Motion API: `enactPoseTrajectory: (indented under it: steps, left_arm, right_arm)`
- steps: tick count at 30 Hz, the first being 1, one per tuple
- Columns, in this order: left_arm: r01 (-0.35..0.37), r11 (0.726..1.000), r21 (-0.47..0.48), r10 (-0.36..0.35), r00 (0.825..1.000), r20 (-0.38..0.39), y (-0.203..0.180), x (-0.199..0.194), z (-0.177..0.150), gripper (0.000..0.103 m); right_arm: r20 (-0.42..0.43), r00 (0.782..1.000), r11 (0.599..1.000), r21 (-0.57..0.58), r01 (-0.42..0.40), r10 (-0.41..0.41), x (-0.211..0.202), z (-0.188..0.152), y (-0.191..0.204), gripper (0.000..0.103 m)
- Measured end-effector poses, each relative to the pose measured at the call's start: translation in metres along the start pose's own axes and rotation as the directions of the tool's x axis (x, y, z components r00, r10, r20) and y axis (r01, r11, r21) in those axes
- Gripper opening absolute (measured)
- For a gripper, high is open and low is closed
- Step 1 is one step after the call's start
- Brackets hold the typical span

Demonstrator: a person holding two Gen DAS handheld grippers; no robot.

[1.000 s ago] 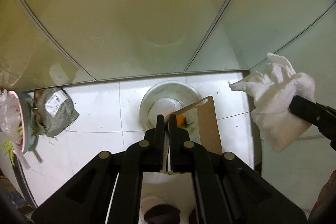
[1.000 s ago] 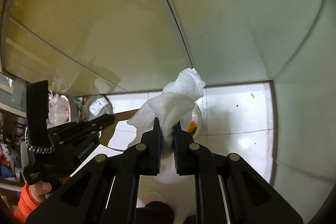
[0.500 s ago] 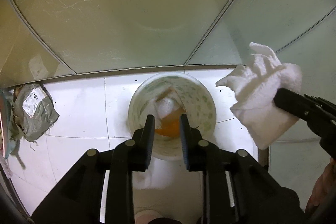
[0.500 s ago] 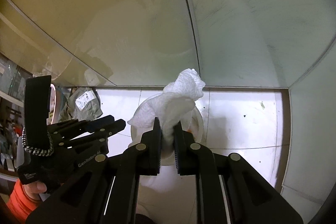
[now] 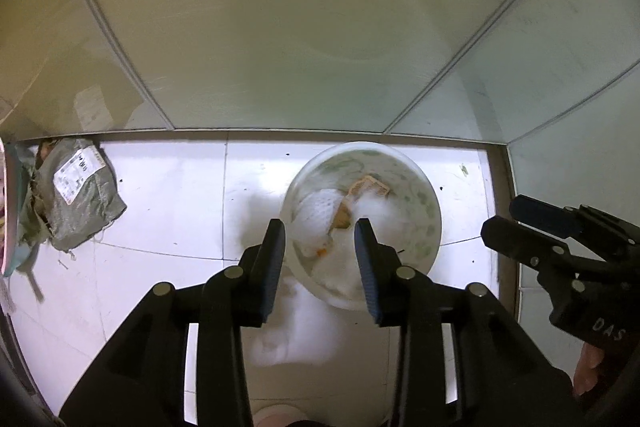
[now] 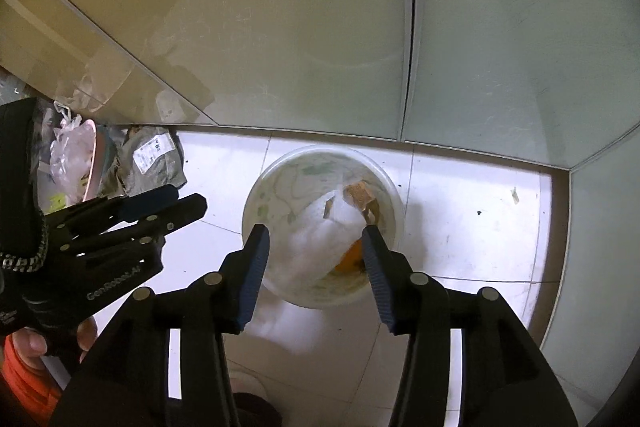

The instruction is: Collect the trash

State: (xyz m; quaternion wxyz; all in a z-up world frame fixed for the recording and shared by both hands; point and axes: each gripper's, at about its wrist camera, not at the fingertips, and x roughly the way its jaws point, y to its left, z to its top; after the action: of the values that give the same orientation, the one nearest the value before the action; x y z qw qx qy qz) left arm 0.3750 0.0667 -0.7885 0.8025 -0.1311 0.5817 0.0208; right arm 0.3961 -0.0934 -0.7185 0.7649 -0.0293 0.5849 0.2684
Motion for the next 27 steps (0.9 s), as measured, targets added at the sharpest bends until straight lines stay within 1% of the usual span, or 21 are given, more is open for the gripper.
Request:
enactPoseTrajectory:
  steps: [2,5,7,10,11,13,14,15,17,18,19,20,21,22,23,25,26,27]
  left_arm:
    - [0.002,1.0,-0.014,-0.002,1.0,-0.003,0.001,-0.008,-0.001,0.035]
    - [0.006,1.0,-0.027,-0.007,1.0,-0.006,-0.001,-0.031,-0.001,0.035]
    - [0.019,0.999,-0.031,-0.019,1.0,-0.009,-0.007,-0.057,0.001,0.035]
    - [0.029,0.999,-0.025,-0.03,1.0,-0.004,-0.02,-0.104,0.007,0.035]
    - [0.033,0.999,-0.023,-0.033,0.999,-0.001,-0.026,-0.121,0.01,0.035]
    - [0.042,0.999,-0.014,-0.042,0.999,0.004,-0.037,-0.16,0.017,0.035]
    - [0.045,0.999,-0.008,-0.044,0.999,0.008,-0.043,-0.18,0.021,0.035]
    - [0.046,0.999,0.001,-0.046,0.999,0.015,-0.05,-0.207,0.026,0.035]
    - [0.053,0.999,0.01,-0.053,0.998,0.028,-0.059,-0.245,0.034,0.036]
    - [0.058,0.998,0.013,-0.058,0.998,0.037,-0.064,-0.27,0.039,0.037]
    - [0.062,0.998,0.016,-0.062,0.997,0.047,-0.069,-0.293,0.044,0.037]
    - [0.065,0.998,0.022,-0.066,0.996,0.06,-0.073,-0.317,0.049,0.037]
    - [0.069,0.997,0.029,-0.071,0.994,0.077,-0.078,-0.343,0.054,0.038]
    - [0.072,0.997,0.037,-0.075,0.993,0.095,-0.082,-0.368,0.06,0.04]
    - [0.074,0.996,0.044,-0.078,0.991,0.112,-0.086,-0.391,0.065,0.041]
    - [0.077,0.995,0.06,-0.085,0.984,0.158,-0.093,-0.44,0.075,0.045]
    - [0.078,0.995,0.069,-0.09,0.979,0.182,-0.096,-0.466,0.08,0.046]
    - [0.078,0.994,0.077,-0.092,0.976,0.198,-0.098,-0.483,0.084,0.046]
  right_arm:
    - [0.003,1.0,1.0,0.006,0.008,-0.008,-0.004,0.0,0.002,0.045]
    - [0.009,1.0,1.0,0.016,0.01,-0.011,-0.023,0.001,0.005,0.044]
    - [0.013,1.0,1.0,0.026,0.013,-0.014,-0.044,0.003,0.008,0.044]
    - [0.024,1.0,0.999,0.039,0.012,-0.013,-0.086,0.007,0.016,0.045]
    - [0.034,0.999,0.999,0.043,0.015,-0.016,-0.111,0.009,0.02,0.045]
    - [0.043,0.999,0.999,0.047,0.017,-0.019,-0.142,0.015,0.027,0.044]
    - [0.051,0.998,0.999,0.051,0.018,-0.021,-0.169,0.019,0.032,0.044]
    - [0.06,0.998,0.998,0.053,0.019,-0.022,-0.187,0.021,0.036,0.044]
    - [0.089,0.996,0.998,0.056,0.027,-0.032,-0.236,0.029,0.047,0.044]
    - [0.099,0.995,0.998,0.058,0.029,-0.035,-0.254,0.031,0.052,0.044]
    - [0.096,0.994,0.997,0.061,0.041,-0.047,-0.278,0.035,0.058,0.044]
    - [0.114,0.992,0.997,0.061,0.049,-0.056,-0.307,0.04,0.065,0.044]
    - [0.128,0.99,0.997,0.061,0.056,-0.063,-0.326,0.043,0.071,0.044]
    - [0.143,0.987,0.996,0.062,0.062,-0.071,-0.346,0.046,0.075,0.044]
    - [0.165,0.983,0.995,0.066,0.071,-0.081,-0.377,0.051,0.083,0.044]
    - [0.2,0.976,0.994,0.077,0.077,-0.091,-0.42,0.057,0.095,0.044]
    - [0.213,0.973,0.994,0.08,0.079,-0.095,-0.433,0.058,0.098,0.044]
    - [0.238,0.966,0.993,0.087,0.085,-0.103,-0.455,0.061,0.105,0.044]
